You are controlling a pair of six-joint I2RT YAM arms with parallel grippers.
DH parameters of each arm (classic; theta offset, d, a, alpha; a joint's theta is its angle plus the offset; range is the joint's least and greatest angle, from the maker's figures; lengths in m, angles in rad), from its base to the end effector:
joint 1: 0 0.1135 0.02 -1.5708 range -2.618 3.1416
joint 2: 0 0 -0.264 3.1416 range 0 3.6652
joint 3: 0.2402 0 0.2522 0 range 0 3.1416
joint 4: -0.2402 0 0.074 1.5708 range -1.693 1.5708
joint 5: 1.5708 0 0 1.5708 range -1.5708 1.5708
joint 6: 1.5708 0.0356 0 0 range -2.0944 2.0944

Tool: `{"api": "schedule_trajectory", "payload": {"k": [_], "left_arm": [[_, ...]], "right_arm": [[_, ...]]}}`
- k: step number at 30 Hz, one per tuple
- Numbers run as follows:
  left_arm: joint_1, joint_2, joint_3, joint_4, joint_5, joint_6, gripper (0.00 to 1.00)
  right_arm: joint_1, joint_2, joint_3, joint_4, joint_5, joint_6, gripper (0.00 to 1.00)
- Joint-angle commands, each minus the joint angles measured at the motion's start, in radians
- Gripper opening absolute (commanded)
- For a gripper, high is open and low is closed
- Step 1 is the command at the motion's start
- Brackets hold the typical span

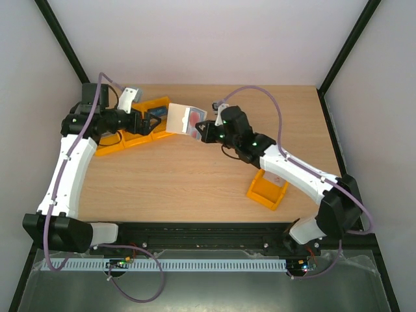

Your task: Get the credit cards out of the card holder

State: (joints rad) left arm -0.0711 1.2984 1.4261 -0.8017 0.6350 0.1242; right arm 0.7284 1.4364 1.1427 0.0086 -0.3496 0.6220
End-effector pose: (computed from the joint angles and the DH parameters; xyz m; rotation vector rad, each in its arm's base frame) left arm 0.2623 -0.0399 0.3944 0.5470 2.1033 -0.6778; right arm 0.2453 0.2351 0.3314 -0.3739 2.0015 1.2233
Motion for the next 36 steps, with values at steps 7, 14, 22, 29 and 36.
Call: {"api": "schedule_trajectory", "payload": {"k": [7,14,22,29,36], "left_arm": [[-0.086,-0.021,-0.124,0.156,0.308,-0.216,0.55],[-0.131,-0.007,-0.206,0.207,0.305,-0.266,0.47],[-0.110,-0.030,-0.242,0.212,0.315,-0.259,0.46],[-0.107,-0.039,-0.251,0.199,0.324,-0.245,0.46],[-0.124,-0.041,-0.265,0.208,0.491,-0.241,0.43]], "right_arm": [[0.095,0.068,0.108,-0.192,0.191,-0.121,0.02],[0.070,0.014,0.010,0.095,-0.138,-0.083,0.02],[0.019,-0.031,-0.106,0.418,-0.390,0.101,0.02],[0.001,-0.049,-0.139,0.580,-0.452,0.192,0.02],[-0.001,-0.016,-0.155,0.703,-0.462,0.280,0.02]]}}
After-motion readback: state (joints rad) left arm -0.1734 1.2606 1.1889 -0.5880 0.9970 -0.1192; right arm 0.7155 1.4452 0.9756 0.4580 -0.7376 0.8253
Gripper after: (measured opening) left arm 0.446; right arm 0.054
